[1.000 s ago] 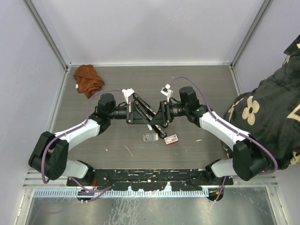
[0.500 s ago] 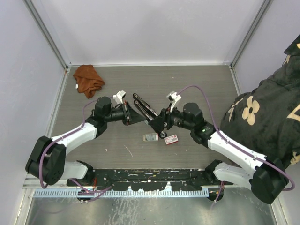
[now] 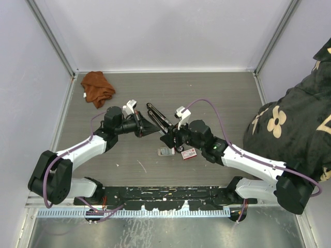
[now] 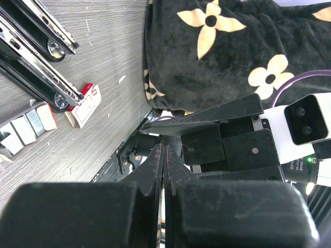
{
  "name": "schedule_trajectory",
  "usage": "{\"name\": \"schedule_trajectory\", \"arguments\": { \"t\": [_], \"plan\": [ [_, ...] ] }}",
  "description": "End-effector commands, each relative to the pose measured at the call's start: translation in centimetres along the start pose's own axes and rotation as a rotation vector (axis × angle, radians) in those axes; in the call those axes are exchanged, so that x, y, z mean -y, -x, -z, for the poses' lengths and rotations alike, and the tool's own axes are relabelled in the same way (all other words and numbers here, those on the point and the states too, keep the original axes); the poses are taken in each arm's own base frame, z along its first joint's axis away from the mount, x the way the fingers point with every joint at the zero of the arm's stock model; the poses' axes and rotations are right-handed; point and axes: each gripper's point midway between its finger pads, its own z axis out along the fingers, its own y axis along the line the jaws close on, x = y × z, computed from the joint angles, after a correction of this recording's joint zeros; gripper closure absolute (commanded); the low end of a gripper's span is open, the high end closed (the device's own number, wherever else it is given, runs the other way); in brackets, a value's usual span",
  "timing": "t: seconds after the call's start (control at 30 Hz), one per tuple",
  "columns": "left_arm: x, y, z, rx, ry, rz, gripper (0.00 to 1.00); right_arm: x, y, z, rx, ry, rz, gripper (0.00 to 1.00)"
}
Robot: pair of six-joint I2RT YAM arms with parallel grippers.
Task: Load the staples into the stapler
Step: Pick up the stapler.
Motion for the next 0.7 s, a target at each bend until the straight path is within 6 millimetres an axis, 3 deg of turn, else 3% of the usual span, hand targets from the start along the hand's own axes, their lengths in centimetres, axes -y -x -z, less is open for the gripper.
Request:
{"name": "schedule_trajectory", "arguments": {
  "t": [0.0,0.2,0.67],
  "plan": [
    [2.02,0.20,0.50,0.009,-0.051,-0.029,1.00,-0.39,3.23,-0.50,0.103,-0.010,0.044,0.47],
    [2.26,0.20,0.50,0.006,-0.057,-0.032,1.00,-0.63,3.16,-0.86,0.101,0.005,0.052,0.59],
    [2.39,0.16,0.52,0.003,-0.061,-0.030,1.00,-1.31,3.63,-0.52,0.116,0.039,0.082,0.74]
  ]
}}
